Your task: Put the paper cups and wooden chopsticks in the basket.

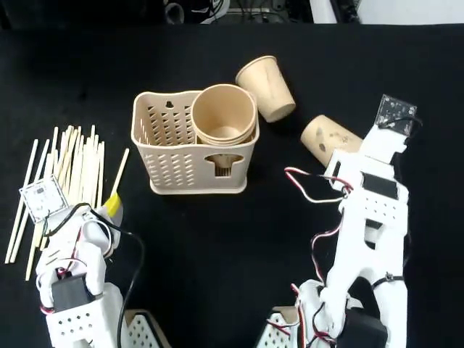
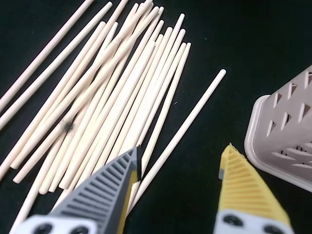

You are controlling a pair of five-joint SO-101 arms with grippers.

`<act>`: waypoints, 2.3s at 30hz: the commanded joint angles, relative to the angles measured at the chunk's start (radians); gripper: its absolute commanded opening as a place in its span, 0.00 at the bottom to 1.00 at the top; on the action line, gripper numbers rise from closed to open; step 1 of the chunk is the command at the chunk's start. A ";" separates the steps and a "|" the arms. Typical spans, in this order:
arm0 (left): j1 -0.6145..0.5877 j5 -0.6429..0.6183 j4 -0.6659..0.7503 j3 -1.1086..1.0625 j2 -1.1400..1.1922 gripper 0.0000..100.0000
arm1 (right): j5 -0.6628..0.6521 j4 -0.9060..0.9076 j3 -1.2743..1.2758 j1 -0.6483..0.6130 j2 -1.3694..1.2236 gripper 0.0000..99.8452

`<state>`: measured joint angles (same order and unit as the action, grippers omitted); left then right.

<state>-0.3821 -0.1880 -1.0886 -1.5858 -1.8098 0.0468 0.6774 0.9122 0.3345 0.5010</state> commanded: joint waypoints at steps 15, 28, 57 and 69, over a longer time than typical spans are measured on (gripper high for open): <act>0.013 0.006 0.018 0.005 -0.006 0.27 | -0.091 0.353 -0.440 0.066 0.030 0.01; 0.013 0.006 0.018 0.005 -0.006 0.27 | -0.407 0.913 -1.138 -0.086 0.021 0.01; 0.013 0.006 0.018 0.005 -0.006 0.27 | 0.021 0.164 -0.248 -0.095 -0.237 0.20; 0.013 0.031 0.018 0.005 -0.006 0.27 | 0.011 0.334 -0.366 -0.084 -0.139 0.01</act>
<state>-0.3821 -0.1726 -1.0886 -1.5858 -1.8098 0.0560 0.9751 0.6084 0.2547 0.2539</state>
